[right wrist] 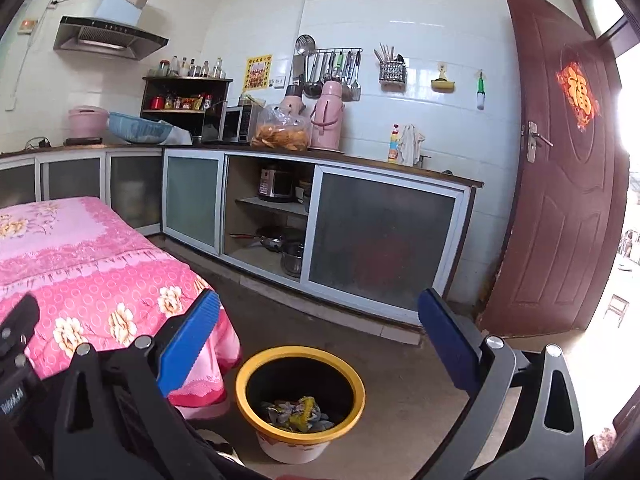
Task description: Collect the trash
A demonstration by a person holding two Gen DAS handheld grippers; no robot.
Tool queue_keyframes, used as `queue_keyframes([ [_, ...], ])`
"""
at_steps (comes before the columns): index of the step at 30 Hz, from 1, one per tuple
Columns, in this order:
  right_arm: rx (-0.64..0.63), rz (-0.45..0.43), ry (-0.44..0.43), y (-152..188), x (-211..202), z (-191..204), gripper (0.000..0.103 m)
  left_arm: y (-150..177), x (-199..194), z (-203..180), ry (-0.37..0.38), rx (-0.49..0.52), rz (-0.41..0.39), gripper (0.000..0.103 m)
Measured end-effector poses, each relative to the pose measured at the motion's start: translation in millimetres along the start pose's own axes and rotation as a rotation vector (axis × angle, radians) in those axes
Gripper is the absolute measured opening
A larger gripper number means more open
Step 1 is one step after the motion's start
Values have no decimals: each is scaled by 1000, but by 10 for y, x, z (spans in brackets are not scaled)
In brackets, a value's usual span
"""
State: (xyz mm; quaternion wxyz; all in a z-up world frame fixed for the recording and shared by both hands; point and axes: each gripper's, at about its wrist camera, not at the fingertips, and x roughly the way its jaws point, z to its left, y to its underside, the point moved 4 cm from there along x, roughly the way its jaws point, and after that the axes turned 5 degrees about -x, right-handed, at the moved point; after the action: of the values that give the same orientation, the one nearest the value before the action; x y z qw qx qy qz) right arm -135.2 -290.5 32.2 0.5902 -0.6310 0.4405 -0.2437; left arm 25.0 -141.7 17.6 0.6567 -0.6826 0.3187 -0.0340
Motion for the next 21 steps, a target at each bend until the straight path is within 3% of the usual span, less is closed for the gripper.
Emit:
queue_keyframes([
  [3,10,-30,-23,-79,-69,47,95,6,-10,54,-15,-16,0,95],
  [7,-19,35,-87,39,-11,162,95,22,-19,58,-32,-11,5,95],
  [10,-2,57,-86,84,37,147,95,35,-34,53,-40,0,1,95],
  [21,-12,6,-67,69,-62,138,95,42,-77,171,-64,-37,-3,95],
])
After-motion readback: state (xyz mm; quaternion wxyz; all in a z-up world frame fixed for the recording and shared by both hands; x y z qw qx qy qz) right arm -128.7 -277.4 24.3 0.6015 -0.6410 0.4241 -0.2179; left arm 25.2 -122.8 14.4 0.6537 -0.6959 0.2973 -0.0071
